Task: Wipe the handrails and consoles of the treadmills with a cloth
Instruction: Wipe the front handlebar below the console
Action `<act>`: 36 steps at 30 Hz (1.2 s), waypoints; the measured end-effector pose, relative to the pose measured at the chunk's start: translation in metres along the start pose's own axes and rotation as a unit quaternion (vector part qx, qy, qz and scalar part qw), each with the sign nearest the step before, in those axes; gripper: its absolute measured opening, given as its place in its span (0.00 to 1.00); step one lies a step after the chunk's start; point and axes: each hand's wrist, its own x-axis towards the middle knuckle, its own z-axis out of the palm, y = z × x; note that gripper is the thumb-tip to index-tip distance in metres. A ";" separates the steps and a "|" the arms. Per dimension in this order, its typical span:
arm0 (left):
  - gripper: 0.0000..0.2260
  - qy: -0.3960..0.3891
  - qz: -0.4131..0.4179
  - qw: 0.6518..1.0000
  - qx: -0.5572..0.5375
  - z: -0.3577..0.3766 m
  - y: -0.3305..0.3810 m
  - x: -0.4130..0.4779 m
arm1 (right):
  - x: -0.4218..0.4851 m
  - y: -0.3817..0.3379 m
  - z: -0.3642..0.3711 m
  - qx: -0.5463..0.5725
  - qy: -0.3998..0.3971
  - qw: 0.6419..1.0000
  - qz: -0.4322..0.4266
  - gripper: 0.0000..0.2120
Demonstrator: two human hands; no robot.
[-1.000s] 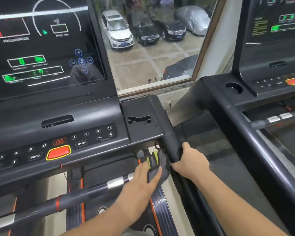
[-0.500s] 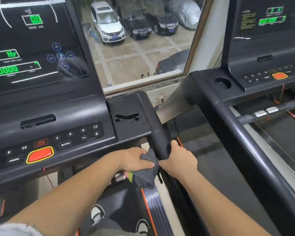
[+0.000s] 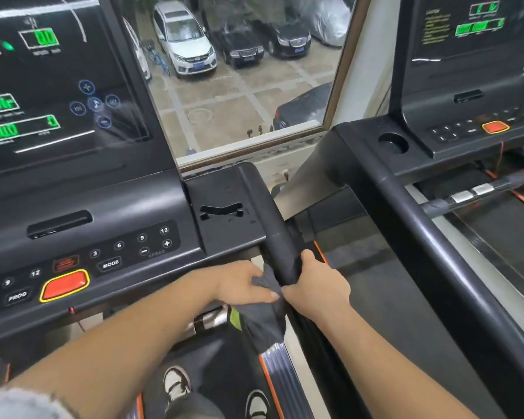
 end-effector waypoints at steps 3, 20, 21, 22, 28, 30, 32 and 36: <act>0.17 -0.077 -0.037 0.992 -0.092 -0.016 0.000 0.003 | -0.001 0.000 -0.001 -0.001 -0.001 1.000 -0.006 0.19; 0.16 -0.032 0.007 0.999 -0.041 0.008 0.008 0.001 | -0.004 -0.006 -0.002 -0.010 0.007 1.000 0.023 0.18; 0.15 -0.056 0.003 0.995 -0.087 0.002 0.007 0.001 | -0.005 -0.007 -0.003 -0.013 0.005 1.000 0.025 0.19; 0.15 -0.056 0.000 0.993 -0.102 -0.001 0.008 0.000 | -0.006 -0.008 -0.003 -0.015 0.002 1.000 0.025 0.19; 0.25 0.267 -0.023 0.956 0.122 0.074 0.003 -0.026 | -0.006 -0.013 -0.007 -0.002 0.011 0.999 0.038 0.18; 0.24 0.329 -0.005 0.934 0.142 0.098 -0.006 -0.036 | -0.007 -0.015 -0.005 -0.007 0.008 0.999 0.042 0.19; 0.24 0.352 0.017 0.922 0.162 0.106 -0.022 -0.046 | -0.011 -0.017 0.001 -0.026 0.009 0.999 0.039 0.19; 0.21 0.398 -0.039 0.898 0.184 0.107 -0.073 -0.095 | -0.031 -0.016 0.025 -0.101 0.036 0.994 -0.009 0.31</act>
